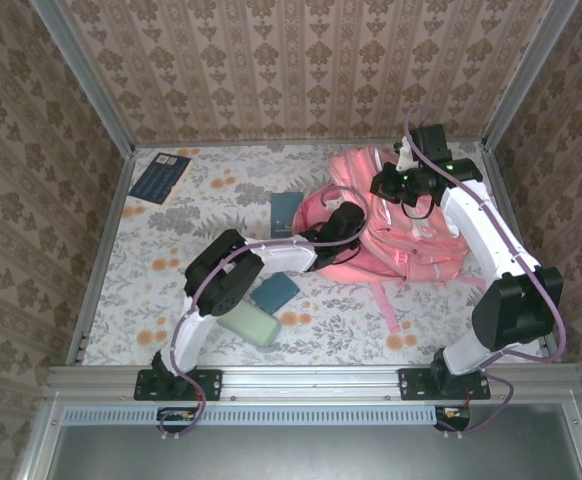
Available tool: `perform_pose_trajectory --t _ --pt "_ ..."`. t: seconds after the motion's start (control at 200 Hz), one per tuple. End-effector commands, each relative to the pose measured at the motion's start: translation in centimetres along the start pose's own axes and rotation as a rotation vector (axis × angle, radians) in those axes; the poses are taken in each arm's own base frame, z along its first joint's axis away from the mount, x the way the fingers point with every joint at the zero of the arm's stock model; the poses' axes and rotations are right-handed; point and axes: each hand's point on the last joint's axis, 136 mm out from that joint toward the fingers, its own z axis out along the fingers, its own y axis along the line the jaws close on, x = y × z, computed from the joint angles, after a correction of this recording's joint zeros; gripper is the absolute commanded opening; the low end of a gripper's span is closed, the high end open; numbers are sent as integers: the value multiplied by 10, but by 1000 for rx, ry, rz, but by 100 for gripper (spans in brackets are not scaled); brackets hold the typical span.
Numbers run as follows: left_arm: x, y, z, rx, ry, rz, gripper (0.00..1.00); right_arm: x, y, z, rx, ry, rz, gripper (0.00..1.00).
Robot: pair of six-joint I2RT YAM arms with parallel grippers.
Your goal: Pack the student bag
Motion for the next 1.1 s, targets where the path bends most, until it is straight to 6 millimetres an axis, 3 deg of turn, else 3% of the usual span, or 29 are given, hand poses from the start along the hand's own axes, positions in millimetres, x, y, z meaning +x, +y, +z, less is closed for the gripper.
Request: perform_pose_trajectory --t 0.0,0.31,0.43,0.59,0.685,0.77,0.875,1.07,1.095 --pt "-13 -5 -31 -61 -33 55 77 -15 31 -18 -120 -72 -47 0" --pt "-65 25 -113 -180 -95 89 80 10 5 4 -52 -1 -70 0" --pt "-98 36 -155 -245 -127 127 79 27 -9 15 -6 33 -101 9" --pt "-153 65 -211 -355 -172 159 80 48 -21 29 72 57 -145 32" --pt "-186 86 -239 -391 -198 135 83 55 -24 37 106 57 -161 36" --pt "-217 105 -260 -437 -225 126 83 58 -18 42 111 48 -173 46" --pt "-252 131 -278 -484 -249 111 84 61 -6 45 115 31 -201 49" --pt "-318 189 -291 -536 -304 41 85 66 28 51 74 -9 -228 59" --pt "-325 196 -292 -543 -310 34 85 69 31 52 72 -5 -225 64"
